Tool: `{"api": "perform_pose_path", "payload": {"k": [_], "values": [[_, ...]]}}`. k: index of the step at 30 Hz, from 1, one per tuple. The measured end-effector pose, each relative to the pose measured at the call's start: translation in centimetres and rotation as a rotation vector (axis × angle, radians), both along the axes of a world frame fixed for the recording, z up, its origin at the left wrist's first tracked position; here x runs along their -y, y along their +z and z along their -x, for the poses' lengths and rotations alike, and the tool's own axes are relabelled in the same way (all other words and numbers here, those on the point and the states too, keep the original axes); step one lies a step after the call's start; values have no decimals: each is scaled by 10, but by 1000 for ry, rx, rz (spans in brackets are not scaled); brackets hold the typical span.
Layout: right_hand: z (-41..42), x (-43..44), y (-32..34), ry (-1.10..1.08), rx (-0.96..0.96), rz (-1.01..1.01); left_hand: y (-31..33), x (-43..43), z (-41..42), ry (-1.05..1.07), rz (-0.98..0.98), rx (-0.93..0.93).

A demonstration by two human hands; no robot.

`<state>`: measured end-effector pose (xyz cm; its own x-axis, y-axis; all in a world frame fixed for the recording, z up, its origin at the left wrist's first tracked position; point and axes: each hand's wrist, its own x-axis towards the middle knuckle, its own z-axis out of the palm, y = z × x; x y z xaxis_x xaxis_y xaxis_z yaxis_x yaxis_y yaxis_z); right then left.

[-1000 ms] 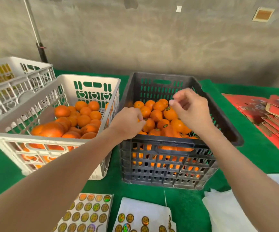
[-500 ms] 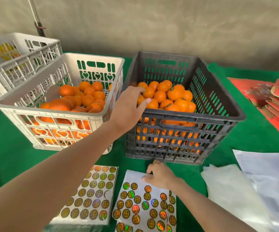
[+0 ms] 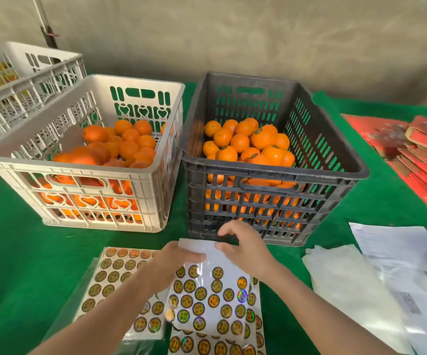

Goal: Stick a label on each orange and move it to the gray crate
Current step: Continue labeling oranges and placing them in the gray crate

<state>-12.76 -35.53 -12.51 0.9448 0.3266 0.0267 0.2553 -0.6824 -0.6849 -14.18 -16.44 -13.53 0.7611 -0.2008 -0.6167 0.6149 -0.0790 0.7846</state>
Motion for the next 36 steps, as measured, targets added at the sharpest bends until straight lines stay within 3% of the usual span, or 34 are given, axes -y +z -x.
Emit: {"api": "perform_pose_path", "payload": {"k": [3,7,10,21,24,28,32,36], "values": [[17,0,-4,-126,297,-31,-3,0,-1,45,69,-41],[36,-2,-22,-108,77,44,-8,-1,-3,-15,92,-51],[40,-7,-34,-137,37,112,-9,1,-3,-37,90,-45],[39,-8,-35,-209,-36,-114,-14,-1,-6,-118,-41,-24],[39,-7,-29,-200,-36,-161,-18,3,-8,-219,-226,126],[38,-16,8,-97,141,-246,-4,3,-9,5,-648,424],[25,-43,79,90,510,-394,39,-28,-7,215,-510,969],[-17,-76,143,185,800,-450,100,-62,-24,355,-411,1204]]}}
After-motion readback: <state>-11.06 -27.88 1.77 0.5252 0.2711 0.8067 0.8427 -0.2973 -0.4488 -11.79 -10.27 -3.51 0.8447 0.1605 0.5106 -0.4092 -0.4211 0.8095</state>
